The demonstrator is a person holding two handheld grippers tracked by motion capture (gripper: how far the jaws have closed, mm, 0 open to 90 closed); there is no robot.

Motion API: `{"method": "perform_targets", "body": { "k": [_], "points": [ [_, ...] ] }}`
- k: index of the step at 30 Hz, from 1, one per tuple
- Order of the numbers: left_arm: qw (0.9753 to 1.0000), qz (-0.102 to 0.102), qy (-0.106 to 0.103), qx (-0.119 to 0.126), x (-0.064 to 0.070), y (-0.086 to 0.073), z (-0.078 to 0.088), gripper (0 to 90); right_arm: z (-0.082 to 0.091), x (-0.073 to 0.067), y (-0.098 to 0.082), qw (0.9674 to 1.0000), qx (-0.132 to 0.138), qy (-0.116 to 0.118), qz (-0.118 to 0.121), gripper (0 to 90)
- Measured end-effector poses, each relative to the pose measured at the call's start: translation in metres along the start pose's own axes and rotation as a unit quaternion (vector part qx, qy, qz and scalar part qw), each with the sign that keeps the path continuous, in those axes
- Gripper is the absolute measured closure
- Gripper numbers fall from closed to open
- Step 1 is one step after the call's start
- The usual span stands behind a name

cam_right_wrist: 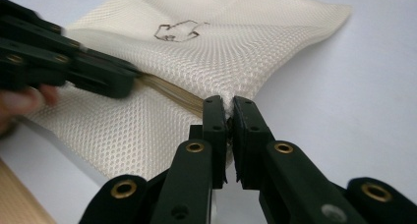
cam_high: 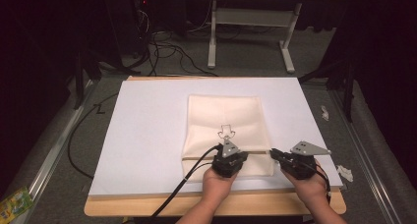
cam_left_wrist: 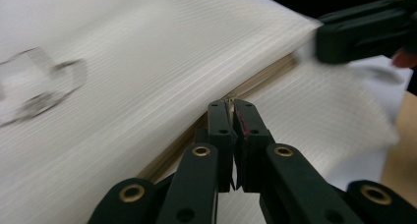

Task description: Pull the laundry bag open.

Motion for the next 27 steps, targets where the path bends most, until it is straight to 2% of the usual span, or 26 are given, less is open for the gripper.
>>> {"method": "perform_targets", "body": {
  "k": [1, 2, 3, 5, 6, 7, 8, 9, 10, 11, 13, 14, 15, 16, 17, 18, 19, 21, 22, 23, 24, 27],
  "points": [
    [0.9999, -0.005, 0.01, -0.01, -0.011, -0.005, 0.006, 87.3, 0.005, 0.008, -0.004, 0.9999, 0.001, -0.004, -0.009, 86.3],
    [0.9999, -0.005, 0.01, -0.01, -0.011, -0.005, 0.006, 87.3, 0.005, 0.008, -0.004, 0.9999, 0.001, -0.004, -0.009, 86.3],
    [0.9996, -0.006, 0.021, -0.016, -0.025, -0.009, 0.014, 87.3, 0.008, 0.013, -0.006, 0.9999, 0.005, -0.007, -0.014, 86.3],
    [0.9991, -0.004, 0.034, -0.025, -0.043, -0.012, 0.024, 87.2, 0.011, 0.016, -0.006, 0.9997, 0.008, -0.013, -0.019, 86.2],
    [0.9991, -0.004, 0.034, -0.025, -0.043, -0.012, 0.024, 87.2, 0.012, 0.018, -0.006, 0.9996, 0.01, -0.015, -0.021, 86.2],
    [0.9983, 0.003, 0.045, -0.037, -0.063, -0.017, 0.036, 87.2, 0.013, 0.019, -0.006, 0.9994, 0.012, -0.017, -0.027, 86.2],
    [0.9983, 0.003, 0.045, -0.037, -0.063, -0.017, 0.036, 87.2, 0.013, 0.021, -0.006, 0.9994, 0.012, -0.019, -0.028, 86.3],
    [0.9973, 0.007, 0.055, -0.048, -0.082, -0.024, 0.051, 87.2, 0.014, 0.023, -0.007, 0.9992, 0.012, -0.02, -0.032, 86.2],
    [0.9973, 0.007, 0.055, -0.048, -0.082, -0.024, 0.051, 87.2, 0.014, 0.024, -0.008, 0.9992, 0.01, -0.021, -0.033, 86.2],
    [0.9953, 0.002, 0.077, -0.059, -0.1, -0.033, 0.065, 87.2, 0.015, 0.025, -0.008, 0.999, 0.01, -0.024, -0.036, 86.2],
    [0.9928, 0.013, 0.095, -0.071, -0.121, -0.043, 0.078, 87.2, 0.017, 0.029, -0.009, 0.9988, 0.012, -0.029, -0.037, 86.2],
    [0.9928, 0.013, 0.095, -0.071, -0.121, -0.043, 0.078, 87.2, 0.017, 0.029, -0.009, 0.9988, 0.012, -0.029, -0.037, 86.2],
    [0.9931, 0.034, 0.088, -0.07, -0.131, -0.051, 0.085, 87.1, 0.017, 0.028, -0.009, 0.9989, 0.018, -0.003, -0.043, 86.0],
    [0.9931, 0.034, 0.088, -0.07, -0.131, -0.051, 0.085, 87.1, 0.017, 0.028, -0.009, 0.9989, 0.018, -0.003, -0.043, 86.0],
    [0.9917, 0.026, 0.102, -0.073, -0.133, -0.053, 0.085, 87.1, 0.011, 0.019, -0.009, 0.9998, 0.0, -0.011, -0.018, 86.0],
    [0.9917, 0.026, 0.102, -0.073, -0.133, -0.053, 0.085, 87.1, 0.009, 0.016, -0.007, 0.9998, -0.004, -0.019, -0.008, 86.0],
    [0.9925, 0.037, 0.09, -0.074, -0.134, -0.052, 0.085, 87.0, 0.008, 0.015, -0.006, 0.9997, -0.003, -0.023, -0.009, 86.0],
    [0.994, 0.031, 0.082, -0.065, -0.135, -0.051, 0.086, 86.8, 0.009, 0.018, -0.007, 0.9997, 0.002, -0.018, -0.015, 85.6],
    [0.994, 0.031, 0.082, -0.065, -0.135, -0.051, 0.086, 86.7, 0.009, 0.018, -0.007, 0.9997, 0.002, -0.018, -0.015, 85.6],
    [0.9945, 0.018, 0.082, -0.063, -0.133, -0.05, 0.086, 86.7, 0.009, 0.019, -0.011, 0.9996, -0.006, -0.016, -0.02, 85.3],
    [0.9944, 0.013, 0.083, -0.064, -0.132, -0.051, 0.086, 86.7, 0.008, 0.02, -0.013, 0.9997, -0.007, -0.016, -0.019, 85.2],
    [0.9943, 0.014, 0.083, -0.067, -0.132, -0.051, 0.085, 86.6, 0.008, 0.02, -0.015, 0.9995, -0.011, -0.018, -0.024, 85.1]
  ]
}}
Point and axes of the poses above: each handheld gripper's, and its own axes: z roughly backward along the jaws, y roughly out of its top, x roughly to its right, the point moved 6 cm from there along -z, roughly forward along the jaws, and after that the axes turned 14 degrees about y, right-handed, at the moved point
